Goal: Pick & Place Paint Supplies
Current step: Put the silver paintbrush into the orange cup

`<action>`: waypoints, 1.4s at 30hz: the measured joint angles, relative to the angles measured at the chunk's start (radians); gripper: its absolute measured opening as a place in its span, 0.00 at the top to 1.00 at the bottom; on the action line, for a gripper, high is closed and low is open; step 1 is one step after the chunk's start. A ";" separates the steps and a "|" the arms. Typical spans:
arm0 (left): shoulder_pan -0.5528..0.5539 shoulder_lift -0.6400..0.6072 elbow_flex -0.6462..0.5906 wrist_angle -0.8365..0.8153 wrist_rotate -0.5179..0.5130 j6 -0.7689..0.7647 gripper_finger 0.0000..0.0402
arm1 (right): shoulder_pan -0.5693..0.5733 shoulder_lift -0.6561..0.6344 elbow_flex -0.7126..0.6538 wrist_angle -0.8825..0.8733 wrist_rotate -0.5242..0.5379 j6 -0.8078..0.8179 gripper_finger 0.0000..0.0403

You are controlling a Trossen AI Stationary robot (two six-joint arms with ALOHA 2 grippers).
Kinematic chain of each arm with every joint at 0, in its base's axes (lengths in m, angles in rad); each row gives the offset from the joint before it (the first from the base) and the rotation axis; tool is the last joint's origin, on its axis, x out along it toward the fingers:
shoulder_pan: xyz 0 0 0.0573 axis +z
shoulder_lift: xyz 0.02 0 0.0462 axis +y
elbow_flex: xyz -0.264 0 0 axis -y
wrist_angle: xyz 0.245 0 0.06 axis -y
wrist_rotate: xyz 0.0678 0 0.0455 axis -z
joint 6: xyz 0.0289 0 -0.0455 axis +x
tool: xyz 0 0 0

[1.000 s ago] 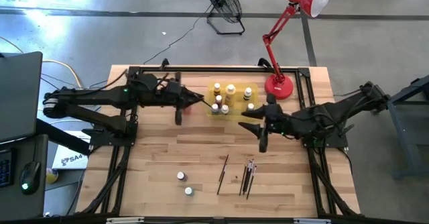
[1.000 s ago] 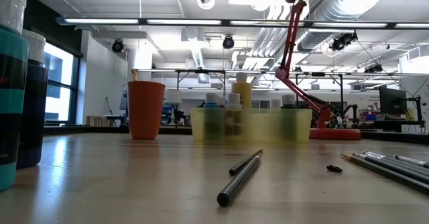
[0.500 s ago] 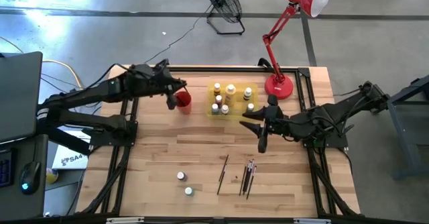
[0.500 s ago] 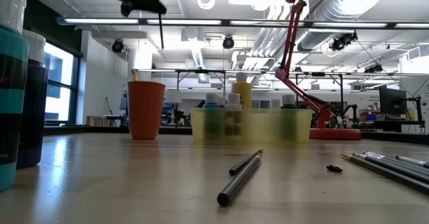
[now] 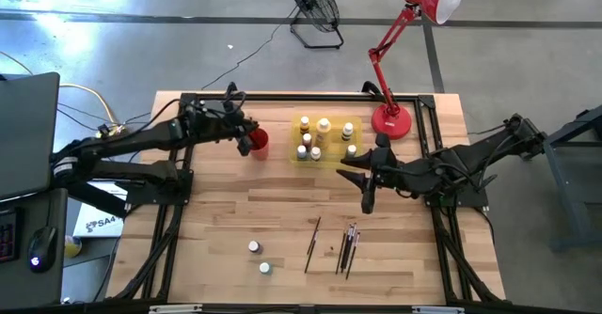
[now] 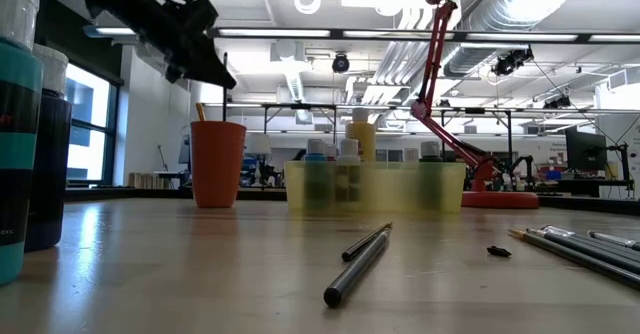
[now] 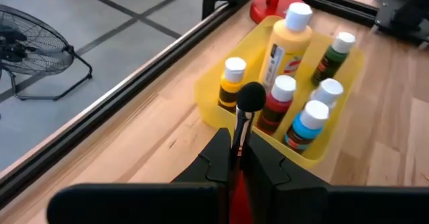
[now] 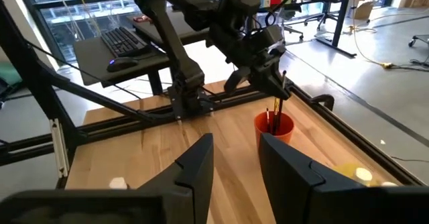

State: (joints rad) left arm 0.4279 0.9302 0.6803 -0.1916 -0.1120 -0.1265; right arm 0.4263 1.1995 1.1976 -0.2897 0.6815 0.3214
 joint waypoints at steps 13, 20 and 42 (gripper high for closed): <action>0.018 0.006 -0.085 0.014 0.016 -0.031 0.97 | -0.003 0.000 0.000 0.000 0.000 0.023 0.73; 0.018 0.064 -0.092 0.028 0.017 -0.050 0.97 | -0.003 0.000 0.000 0.000 0.000 0.023 0.73; 0.018 0.142 -0.091 0.129 0.027 -0.107 0.68 | -0.003 0.000 0.000 0.001 -0.003 0.042 0.73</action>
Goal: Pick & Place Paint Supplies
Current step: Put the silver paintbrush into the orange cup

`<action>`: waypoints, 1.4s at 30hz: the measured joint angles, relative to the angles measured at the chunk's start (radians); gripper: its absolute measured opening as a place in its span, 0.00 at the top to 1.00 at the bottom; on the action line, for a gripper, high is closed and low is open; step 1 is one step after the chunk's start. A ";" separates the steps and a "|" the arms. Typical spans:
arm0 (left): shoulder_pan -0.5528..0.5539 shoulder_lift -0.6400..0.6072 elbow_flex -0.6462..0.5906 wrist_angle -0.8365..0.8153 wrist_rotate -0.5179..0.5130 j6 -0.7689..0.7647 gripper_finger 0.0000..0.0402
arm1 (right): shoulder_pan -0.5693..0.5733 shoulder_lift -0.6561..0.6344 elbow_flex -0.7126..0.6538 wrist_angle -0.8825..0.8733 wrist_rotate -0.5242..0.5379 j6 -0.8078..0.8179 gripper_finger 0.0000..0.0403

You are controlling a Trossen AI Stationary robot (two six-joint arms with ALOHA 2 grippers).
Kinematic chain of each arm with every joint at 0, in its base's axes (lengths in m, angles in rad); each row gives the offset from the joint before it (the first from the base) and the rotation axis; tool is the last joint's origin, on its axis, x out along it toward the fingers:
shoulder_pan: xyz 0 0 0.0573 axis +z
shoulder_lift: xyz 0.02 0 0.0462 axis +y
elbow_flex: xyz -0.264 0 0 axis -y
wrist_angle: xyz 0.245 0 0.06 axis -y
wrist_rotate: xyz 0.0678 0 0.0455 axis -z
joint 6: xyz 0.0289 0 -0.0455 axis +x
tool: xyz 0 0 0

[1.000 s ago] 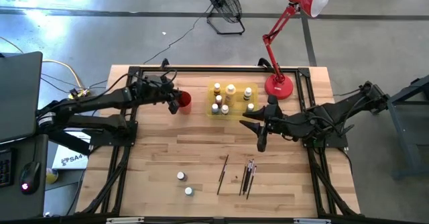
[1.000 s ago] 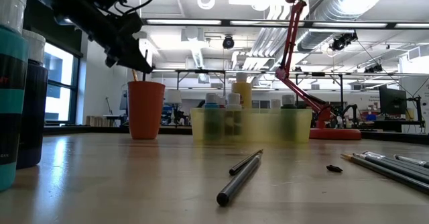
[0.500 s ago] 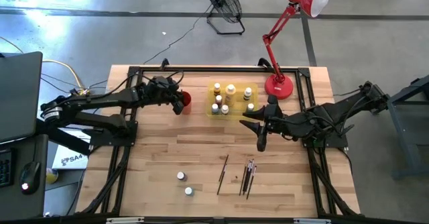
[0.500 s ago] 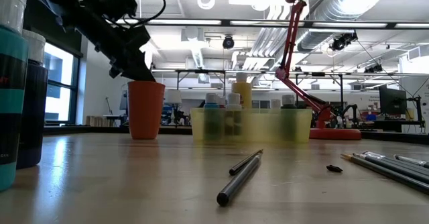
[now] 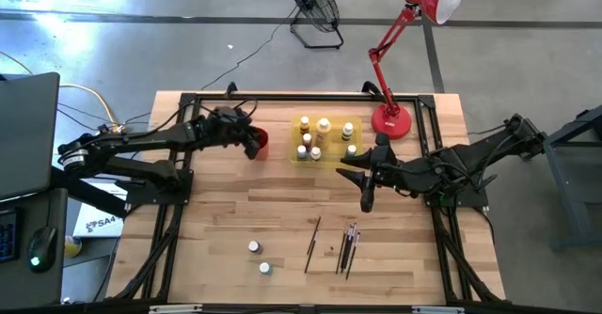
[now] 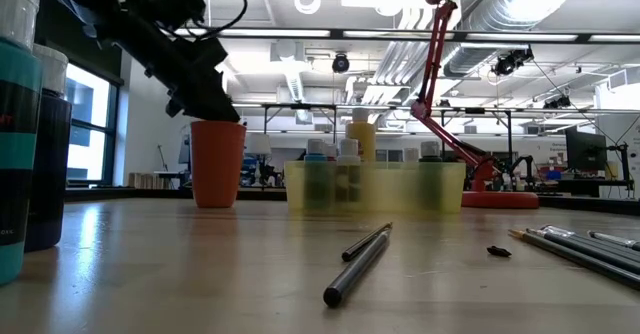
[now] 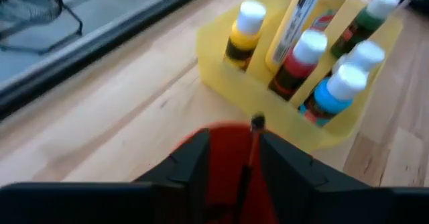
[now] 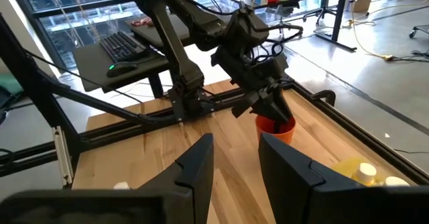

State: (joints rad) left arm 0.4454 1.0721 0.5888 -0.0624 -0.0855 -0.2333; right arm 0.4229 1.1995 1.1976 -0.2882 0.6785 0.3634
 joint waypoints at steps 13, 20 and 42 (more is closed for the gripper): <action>0.000 -0.031 0.285 0.010 0.344 0.037 0.63 | 0.001 0.000 0.000 0.000 -0.099 0.000 0.73; -0.057 -0.040 0.415 0.008 0.669 -0.055 0.65 | 0.001 0.000 0.000 0.000 -0.143 0.000 0.73; -0.475 -0.310 0.471 0.008 0.692 0.004 0.95 | 0.001 0.000 0.000 0.000 -0.297 -0.076 0.73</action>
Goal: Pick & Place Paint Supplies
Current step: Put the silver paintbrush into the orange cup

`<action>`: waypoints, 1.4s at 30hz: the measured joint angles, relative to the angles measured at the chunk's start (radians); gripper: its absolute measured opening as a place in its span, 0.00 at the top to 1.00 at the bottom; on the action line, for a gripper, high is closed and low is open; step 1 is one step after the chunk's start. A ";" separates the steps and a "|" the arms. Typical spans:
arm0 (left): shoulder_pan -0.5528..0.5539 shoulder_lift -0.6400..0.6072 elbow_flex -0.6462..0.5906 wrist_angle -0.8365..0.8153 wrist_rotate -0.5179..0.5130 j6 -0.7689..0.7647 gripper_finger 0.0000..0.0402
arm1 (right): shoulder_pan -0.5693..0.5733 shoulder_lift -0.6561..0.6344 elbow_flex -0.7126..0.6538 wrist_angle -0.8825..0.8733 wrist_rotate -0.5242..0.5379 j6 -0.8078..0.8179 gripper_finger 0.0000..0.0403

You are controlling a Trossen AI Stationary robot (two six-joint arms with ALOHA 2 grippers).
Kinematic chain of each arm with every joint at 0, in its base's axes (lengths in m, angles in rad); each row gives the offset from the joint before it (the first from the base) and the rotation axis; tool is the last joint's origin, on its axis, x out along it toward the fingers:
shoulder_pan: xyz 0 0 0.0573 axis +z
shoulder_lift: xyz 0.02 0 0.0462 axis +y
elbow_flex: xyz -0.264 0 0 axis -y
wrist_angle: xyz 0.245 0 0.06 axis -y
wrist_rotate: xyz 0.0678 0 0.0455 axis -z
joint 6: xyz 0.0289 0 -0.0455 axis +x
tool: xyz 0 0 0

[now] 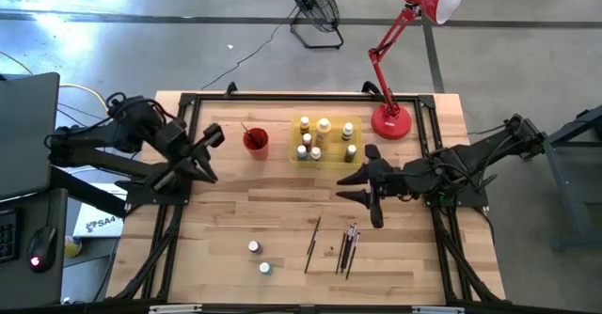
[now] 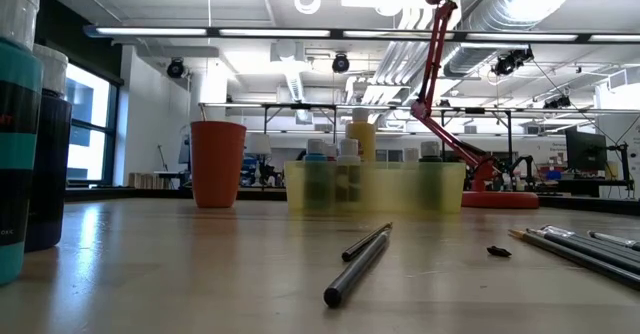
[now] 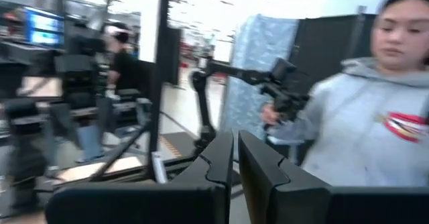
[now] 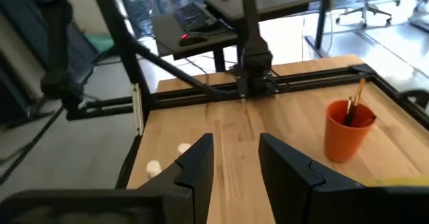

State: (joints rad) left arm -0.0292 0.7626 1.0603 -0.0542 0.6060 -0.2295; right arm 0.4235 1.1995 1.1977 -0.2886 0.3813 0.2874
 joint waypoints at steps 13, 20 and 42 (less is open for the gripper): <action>0.003 0.022 0.000 0.033 -0.134 0.038 0.95 | -0.014 0.000 0.000 0.040 0.011 0.039 0.73; 0.002 0.010 0.000 -0.082 -0.287 0.053 0.99 | 0.001 0.000 0.000 0.039 0.009 0.119 0.73; -0.191 0.040 -0.001 -0.165 -0.436 0.026 1.00 | 0.142 0.007 0.000 -0.380 0.170 1.006 0.73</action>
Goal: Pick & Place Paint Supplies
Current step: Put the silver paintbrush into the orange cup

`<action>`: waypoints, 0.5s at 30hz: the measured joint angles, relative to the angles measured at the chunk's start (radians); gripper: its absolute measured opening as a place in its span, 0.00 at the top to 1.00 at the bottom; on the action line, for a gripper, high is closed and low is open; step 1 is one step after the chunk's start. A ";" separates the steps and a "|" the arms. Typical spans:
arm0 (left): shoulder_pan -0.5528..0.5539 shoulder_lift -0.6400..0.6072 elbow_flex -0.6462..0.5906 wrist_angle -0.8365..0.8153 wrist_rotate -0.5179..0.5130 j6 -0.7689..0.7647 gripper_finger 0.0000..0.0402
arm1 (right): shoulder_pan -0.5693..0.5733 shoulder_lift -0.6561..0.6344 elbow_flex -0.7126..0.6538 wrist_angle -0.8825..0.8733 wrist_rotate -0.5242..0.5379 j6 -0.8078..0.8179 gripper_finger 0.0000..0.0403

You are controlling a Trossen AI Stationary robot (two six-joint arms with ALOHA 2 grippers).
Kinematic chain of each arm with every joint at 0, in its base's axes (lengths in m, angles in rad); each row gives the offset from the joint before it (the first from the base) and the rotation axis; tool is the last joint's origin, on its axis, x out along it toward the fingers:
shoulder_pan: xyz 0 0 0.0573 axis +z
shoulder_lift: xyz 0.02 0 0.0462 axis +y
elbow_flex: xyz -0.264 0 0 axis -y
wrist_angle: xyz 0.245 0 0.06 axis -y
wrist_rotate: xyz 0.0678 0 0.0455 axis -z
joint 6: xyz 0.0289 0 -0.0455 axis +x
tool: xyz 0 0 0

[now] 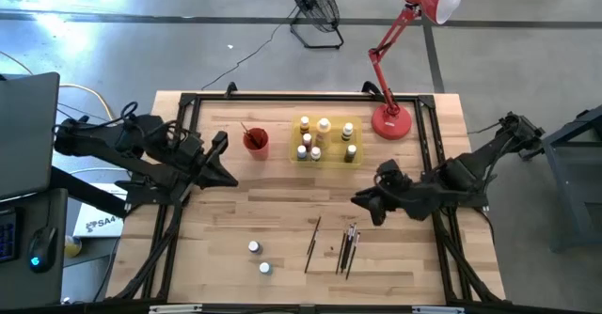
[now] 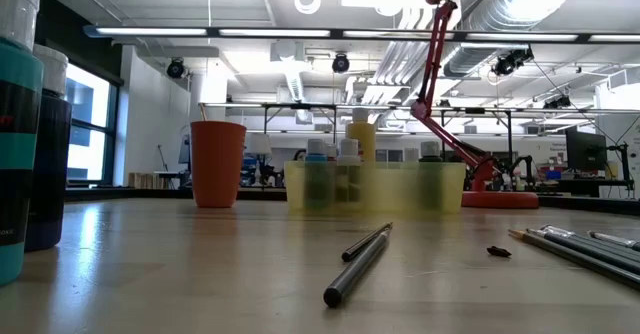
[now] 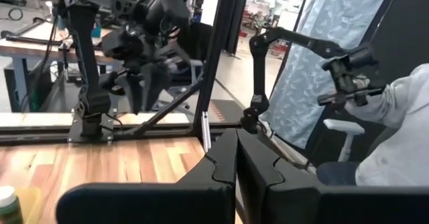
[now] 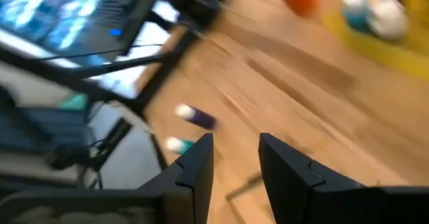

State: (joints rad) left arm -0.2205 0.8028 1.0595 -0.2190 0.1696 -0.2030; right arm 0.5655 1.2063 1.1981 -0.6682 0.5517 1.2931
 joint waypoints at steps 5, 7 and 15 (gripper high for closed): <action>-0.033 0.000 0.000 -0.054 -0.075 0.000 1.00 | -0.001 0.058 0.000 -0.222 -0.037 0.317 0.73; -0.043 0.000 0.000 -0.079 -0.100 0.000 1.00 | -0.001 0.088 0.000 -0.270 -0.101 0.395 0.73; -0.042 0.000 0.000 -0.100 -0.121 0.013 1.00 | -0.001 0.208 0.000 -0.282 -0.200 0.472 0.73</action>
State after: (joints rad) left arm -0.2626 0.8032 1.0595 -0.3186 0.0488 -0.1897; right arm 0.5650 1.4144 1.1984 -0.9506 0.3517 1.7650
